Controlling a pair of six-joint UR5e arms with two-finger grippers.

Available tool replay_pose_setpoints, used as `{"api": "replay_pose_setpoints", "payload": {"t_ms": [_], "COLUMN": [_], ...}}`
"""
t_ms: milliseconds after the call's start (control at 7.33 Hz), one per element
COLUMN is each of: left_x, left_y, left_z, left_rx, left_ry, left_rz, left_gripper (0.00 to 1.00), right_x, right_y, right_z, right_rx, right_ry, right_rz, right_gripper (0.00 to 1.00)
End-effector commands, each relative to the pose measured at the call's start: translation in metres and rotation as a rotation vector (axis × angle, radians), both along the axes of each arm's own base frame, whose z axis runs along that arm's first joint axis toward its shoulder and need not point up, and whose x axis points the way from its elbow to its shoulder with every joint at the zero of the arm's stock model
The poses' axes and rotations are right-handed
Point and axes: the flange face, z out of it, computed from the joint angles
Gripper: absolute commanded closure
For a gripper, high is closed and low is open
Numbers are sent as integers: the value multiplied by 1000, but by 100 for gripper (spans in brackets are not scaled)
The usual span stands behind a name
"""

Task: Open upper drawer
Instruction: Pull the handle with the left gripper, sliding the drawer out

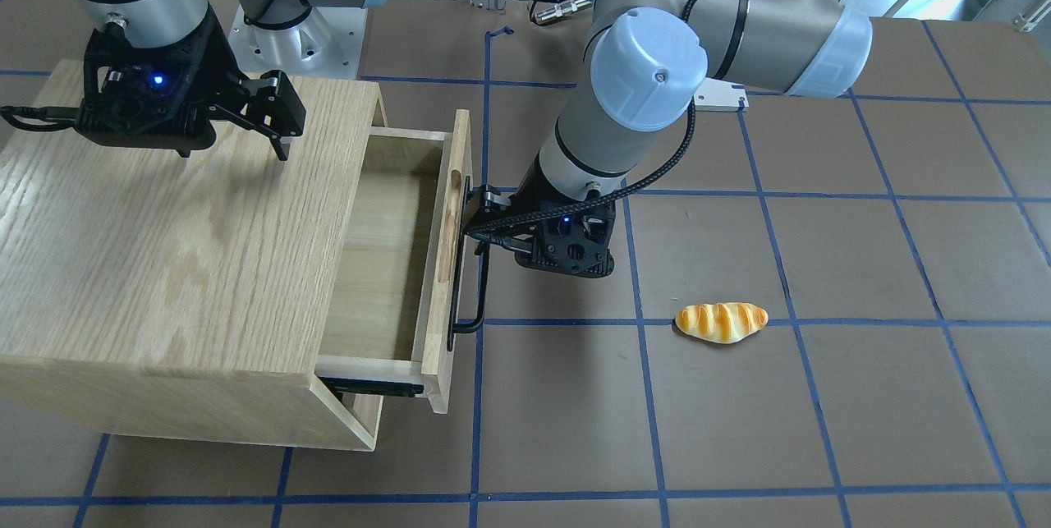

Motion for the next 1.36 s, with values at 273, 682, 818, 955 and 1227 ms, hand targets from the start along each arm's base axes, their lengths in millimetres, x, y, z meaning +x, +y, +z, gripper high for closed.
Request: {"api": "replay_pose_setpoints", "payload": {"t_ms": [273, 682, 818, 955, 1227], "left_x": [50, 61, 61, 62, 67], "left_y": [-3, -4, -4, -4, -4], "left_z": [10, 12, 12, 12, 11], "left_rx": [16, 27, 26, 26, 30], "left_ry": [-4, -7, -8, -8, -11], "left_rz": [5, 17, 16, 10, 6], "left_gripper": [0, 0, 0, 0, 0], "right_x": [0, 0, 0, 0, 0], "right_y": [0, 0, 0, 0, 0], "right_z": [0, 0, 0, 0, 0], "right_rx": [0, 0, 0, 0, 0], "right_ry": [0, 0, 0, 0, 0], "right_rz": [-1, -1, 1, 1, 1], "right_gripper": [0, 0, 0, 0, 0]}}
